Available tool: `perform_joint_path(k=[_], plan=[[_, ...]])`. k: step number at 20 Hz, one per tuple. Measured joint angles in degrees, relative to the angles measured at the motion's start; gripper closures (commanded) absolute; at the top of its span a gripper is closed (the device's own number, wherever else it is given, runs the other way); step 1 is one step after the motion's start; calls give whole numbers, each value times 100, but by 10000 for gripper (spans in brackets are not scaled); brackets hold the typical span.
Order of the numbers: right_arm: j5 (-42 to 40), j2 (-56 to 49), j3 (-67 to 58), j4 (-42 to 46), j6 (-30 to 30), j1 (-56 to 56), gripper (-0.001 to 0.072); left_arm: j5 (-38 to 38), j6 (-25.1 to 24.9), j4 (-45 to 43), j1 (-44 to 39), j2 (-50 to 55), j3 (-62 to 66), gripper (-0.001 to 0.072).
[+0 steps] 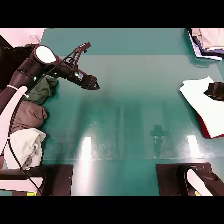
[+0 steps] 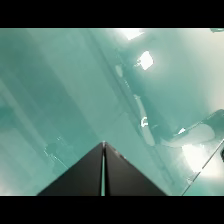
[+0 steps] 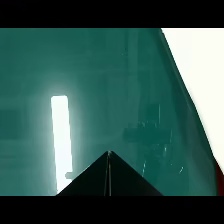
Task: Fold the shirts.
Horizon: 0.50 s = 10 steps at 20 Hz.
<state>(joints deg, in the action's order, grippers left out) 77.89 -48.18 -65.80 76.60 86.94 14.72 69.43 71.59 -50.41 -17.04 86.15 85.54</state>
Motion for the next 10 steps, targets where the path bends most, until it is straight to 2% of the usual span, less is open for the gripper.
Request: perform_joint_path(k=[10], plan=[[31,0,0,-9,-2,-4,692,0,0,0,0,0,0,682]])
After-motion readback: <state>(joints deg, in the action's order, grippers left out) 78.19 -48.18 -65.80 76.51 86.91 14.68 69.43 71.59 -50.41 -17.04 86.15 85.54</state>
